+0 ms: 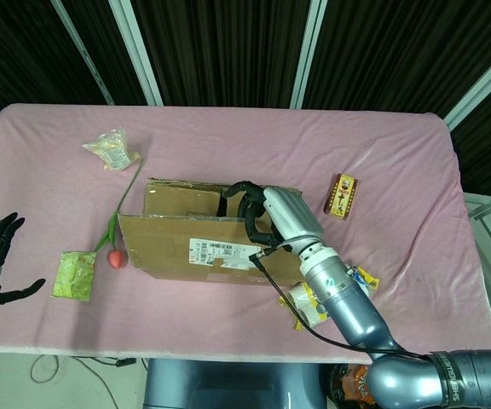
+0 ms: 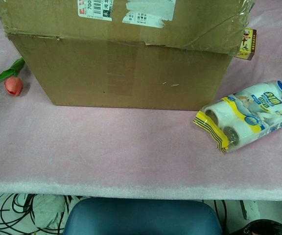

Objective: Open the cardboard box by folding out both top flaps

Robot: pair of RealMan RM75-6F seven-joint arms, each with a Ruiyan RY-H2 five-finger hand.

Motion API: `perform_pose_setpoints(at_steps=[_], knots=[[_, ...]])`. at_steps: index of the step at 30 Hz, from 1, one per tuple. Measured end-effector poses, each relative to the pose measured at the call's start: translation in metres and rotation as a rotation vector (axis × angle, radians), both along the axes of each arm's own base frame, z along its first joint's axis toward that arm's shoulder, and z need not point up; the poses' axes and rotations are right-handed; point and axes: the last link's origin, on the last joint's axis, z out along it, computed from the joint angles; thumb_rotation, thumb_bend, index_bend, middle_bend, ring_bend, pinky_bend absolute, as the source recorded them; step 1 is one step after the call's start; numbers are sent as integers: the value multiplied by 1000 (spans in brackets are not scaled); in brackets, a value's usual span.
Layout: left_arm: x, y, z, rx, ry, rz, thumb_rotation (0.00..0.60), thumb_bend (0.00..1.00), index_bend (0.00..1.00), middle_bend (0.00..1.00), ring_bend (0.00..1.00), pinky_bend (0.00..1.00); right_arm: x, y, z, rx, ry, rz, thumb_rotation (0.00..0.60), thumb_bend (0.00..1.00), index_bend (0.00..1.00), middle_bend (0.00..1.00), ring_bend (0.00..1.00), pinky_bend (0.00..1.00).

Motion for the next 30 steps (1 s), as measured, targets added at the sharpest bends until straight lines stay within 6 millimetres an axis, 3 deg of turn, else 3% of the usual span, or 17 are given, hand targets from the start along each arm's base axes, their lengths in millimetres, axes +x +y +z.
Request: perform_pose_setpoints(at_steps=[10,30], knots=[[-1,2,1,8,-3,9,600,128,0,0,0,0,-7,16,14,21,6,27,600,776,289,525,510,446],[0,1,-1,8,10,6,600,128,0,0,0,0,-45,41,35,104,-7,145,600,768,279,525,510,446]])
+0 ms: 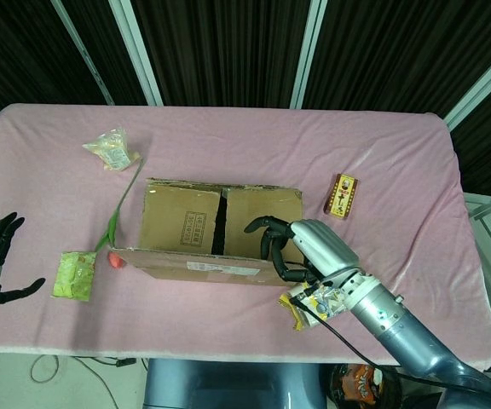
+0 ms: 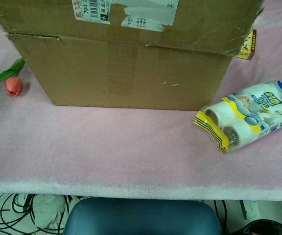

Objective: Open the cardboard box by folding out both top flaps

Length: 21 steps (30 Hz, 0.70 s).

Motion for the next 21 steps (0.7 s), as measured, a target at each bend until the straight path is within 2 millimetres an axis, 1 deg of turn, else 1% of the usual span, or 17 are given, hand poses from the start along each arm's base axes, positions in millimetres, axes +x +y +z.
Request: perform_pose_setpoints(at_steps=[15,18,21], knots=[[0,0,-1,-2,5,3,600,128,0,0,0,0,-26,29,7,65,-50,43,600,765,278,525,510,446],[0,0,-1,-3,4,5,600,128,0,0,0,0,-30,35,8,73,-52,52,600,728,278,512,503,446],[0,0,-1,-2,4,4,600,128,0,0,0,0,-35,39,11,64,-55,46,600,615,263,480,470,445]])
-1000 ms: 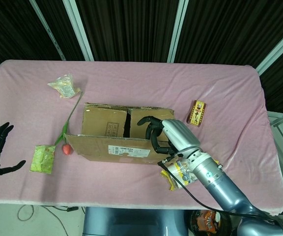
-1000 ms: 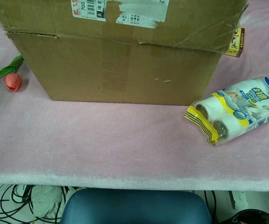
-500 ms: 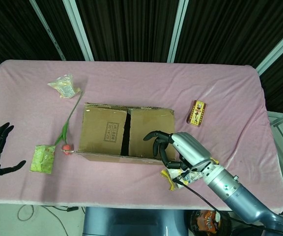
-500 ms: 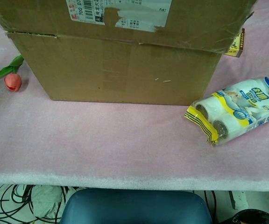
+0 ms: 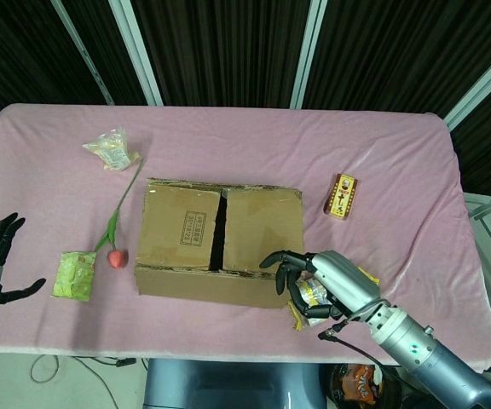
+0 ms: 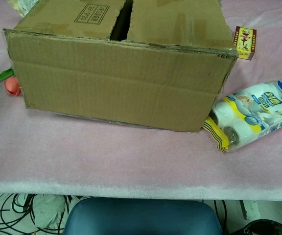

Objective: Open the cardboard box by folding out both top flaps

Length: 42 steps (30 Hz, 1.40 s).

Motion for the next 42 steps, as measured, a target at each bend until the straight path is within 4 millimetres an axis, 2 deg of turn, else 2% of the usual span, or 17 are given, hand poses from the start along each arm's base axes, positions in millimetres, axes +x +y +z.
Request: perform_pose_setpoints(at_steps=[3,6,10,15,20,26,32,42], knots=[[0,0,0,1,4,0,600,128,0,0,0,0,-6,0,3,-30,10,-19,600,505,220,436,420,375],[0,0,0,1,11,0,600,128,0,0,0,0,-14,0,6,-78,50,-37,600,414,169,332,293,274],[1,0,0,-2,27,-4,600,128,0,0,0,0,-28,-1,9,-178,141,-63,600,301,13,145,97,236],[4,0,0,-6,58,-18,600,128,0,0,0,0,-60,-5,11,-359,331,-112,600,257,0,8,7,227],[11,2,0,-18,93,-39,600,128,0,0,0,0,-115,-8,11,-542,536,-222,600,255,0,0,4,227],[25,11,0,-43,127,-85,600,128,0,0,0,0,-171,-3,9,-634,650,-369,600,255,0,0,4,227],[48,30,1,-74,144,-153,600,128,0,0,0,0,-200,5,10,-706,686,-443,600,256,0,0,4,226],[94,69,5,-198,252,-295,600,144,0,0,0,31,-230,28,4,-809,693,-498,600,256,0,0,0,219]])
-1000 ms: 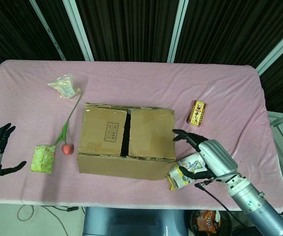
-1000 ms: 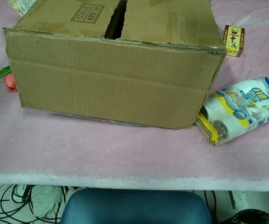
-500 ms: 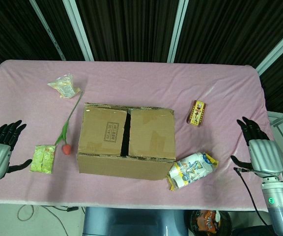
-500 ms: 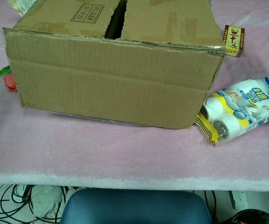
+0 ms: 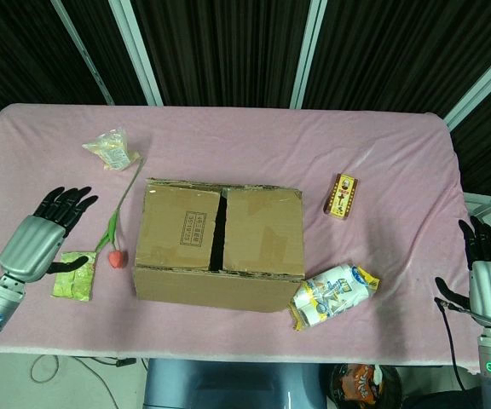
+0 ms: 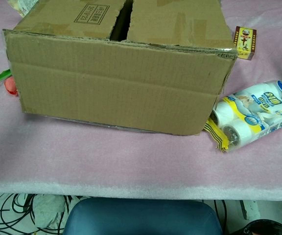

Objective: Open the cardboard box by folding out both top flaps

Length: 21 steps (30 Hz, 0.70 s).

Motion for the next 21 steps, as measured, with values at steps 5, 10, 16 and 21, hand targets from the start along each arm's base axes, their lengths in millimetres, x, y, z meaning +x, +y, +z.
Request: perform_pose_setpoints(at_steps=[5,10,16,21], knots=[[36,27,-1,-99,103,-90,600,270,0,41,24,123,-7,0,-2,-34,3,13,600,262,0,0,0,212],[79,50,-6,-177,182,-197,600,529,20,89,64,171,-10,-1,-3,-58,-5,39,600,271,0,0,0,212],[129,72,-19,-270,263,-302,600,699,105,230,198,281,-12,-2,-4,-58,-6,54,600,276,0,0,0,212],[166,80,-37,-325,305,-389,600,781,169,335,293,363,-13,-3,-6,-53,-15,56,600,277,0,0,0,212]])
